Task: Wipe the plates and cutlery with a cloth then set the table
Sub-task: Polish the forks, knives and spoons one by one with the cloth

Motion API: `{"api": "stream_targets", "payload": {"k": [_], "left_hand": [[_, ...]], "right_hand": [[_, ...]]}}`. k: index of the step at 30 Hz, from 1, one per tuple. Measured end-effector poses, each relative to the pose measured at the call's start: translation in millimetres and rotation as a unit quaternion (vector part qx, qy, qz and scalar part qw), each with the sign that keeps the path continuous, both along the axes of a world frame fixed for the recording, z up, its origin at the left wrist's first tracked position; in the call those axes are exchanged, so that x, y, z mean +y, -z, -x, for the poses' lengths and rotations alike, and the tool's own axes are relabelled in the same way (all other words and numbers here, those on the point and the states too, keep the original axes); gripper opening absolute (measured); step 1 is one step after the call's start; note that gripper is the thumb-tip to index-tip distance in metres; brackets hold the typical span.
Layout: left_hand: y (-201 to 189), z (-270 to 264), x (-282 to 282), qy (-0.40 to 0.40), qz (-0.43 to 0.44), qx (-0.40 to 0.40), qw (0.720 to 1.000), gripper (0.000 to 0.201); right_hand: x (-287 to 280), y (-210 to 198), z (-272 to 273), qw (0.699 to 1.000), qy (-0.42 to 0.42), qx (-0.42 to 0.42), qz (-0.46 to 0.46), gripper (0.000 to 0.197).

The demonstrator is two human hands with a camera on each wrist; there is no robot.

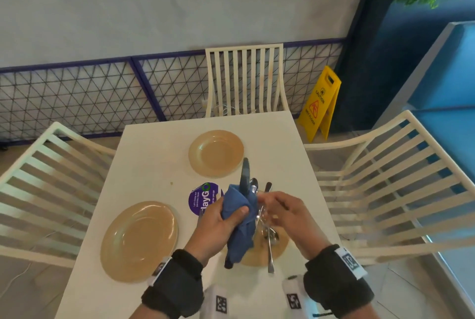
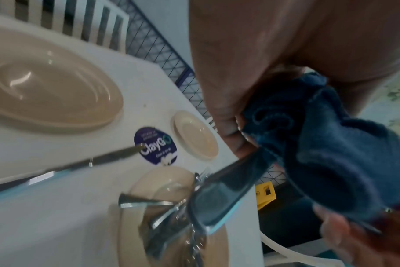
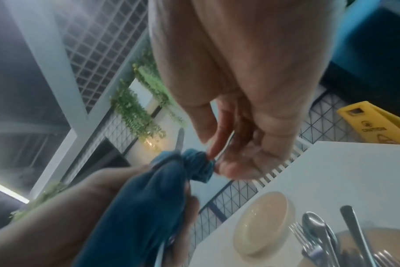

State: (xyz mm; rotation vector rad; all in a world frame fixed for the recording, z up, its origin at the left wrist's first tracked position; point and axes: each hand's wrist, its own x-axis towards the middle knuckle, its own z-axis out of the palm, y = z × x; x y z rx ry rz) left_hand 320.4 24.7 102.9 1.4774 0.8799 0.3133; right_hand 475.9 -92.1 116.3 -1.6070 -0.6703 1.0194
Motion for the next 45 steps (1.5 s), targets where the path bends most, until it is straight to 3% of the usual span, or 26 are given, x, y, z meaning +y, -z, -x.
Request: {"api": "stream_targets", "payload": {"k": [3, 6, 11, 17, 22, 27, 32, 38, 41, 45], "left_hand": [[-2.4, 6.7, -0.7, 0.066, -0.043, 0.022, 0.997, 0.026], [-5.1, 12.2, -2.7, 0.061, -0.055, 0.015, 0.997, 0.023], [4.4, 50.6, 1.9, 0.086, -0.056, 0.053, 0.993, 0.02], [9.6, 69.0, 27.3, 0.028, -0.038, 0.045, 0.998, 0.025], [25.7, 99.5, 30.5, 0.085, -0.022, 0.076, 0.993, 0.042], [26.4, 101.3, 52.7, 0.054, -0.013, 0.07, 0.996, 0.03], [45.9, 145.3, 67.2, 0.091, -0.014, 0.139, 0.986, 0.034], [64.5, 211.0, 96.5, 0.04, 0.015, 0.194, 0.98, 0.038], [66.1, 230.9, 106.6, 0.014, 0.025, 0.193, 0.981, 0.038], [67.3, 244.9, 111.1, -0.009, 0.032, 0.201, 0.979, 0.043]], "right_hand": [[20.4, -6.3, 6.2, 0.999, 0.027, 0.036, -0.032, 0.022], [43.6, -2.4, 19.1, 0.998, 0.052, 0.02, -0.01, 0.023], [64.2, -11.7, -0.2, 0.976, 0.176, 0.12, -0.047, 0.021], [88.3, 0.8, 44.1, 0.987, 0.095, 0.129, -0.009, 0.022], [105.9, -2.1, 19.2, 0.974, 0.174, 0.143, -0.019, 0.022], [121.0, 25.0, 74.3, 0.982, 0.085, 0.163, 0.039, 0.022], [141.1, 51.5, 72.7, 0.966, 0.155, 0.197, 0.057, 0.022], [154.7, 113.3, 88.7, 0.963, 0.119, 0.18, 0.163, 0.014], [162.0, 139.3, 95.9, 0.965, 0.098, 0.118, 0.211, 0.014], [169.1, 160.8, 107.2, 0.965, 0.023, 0.003, 0.262, 0.03]]}}
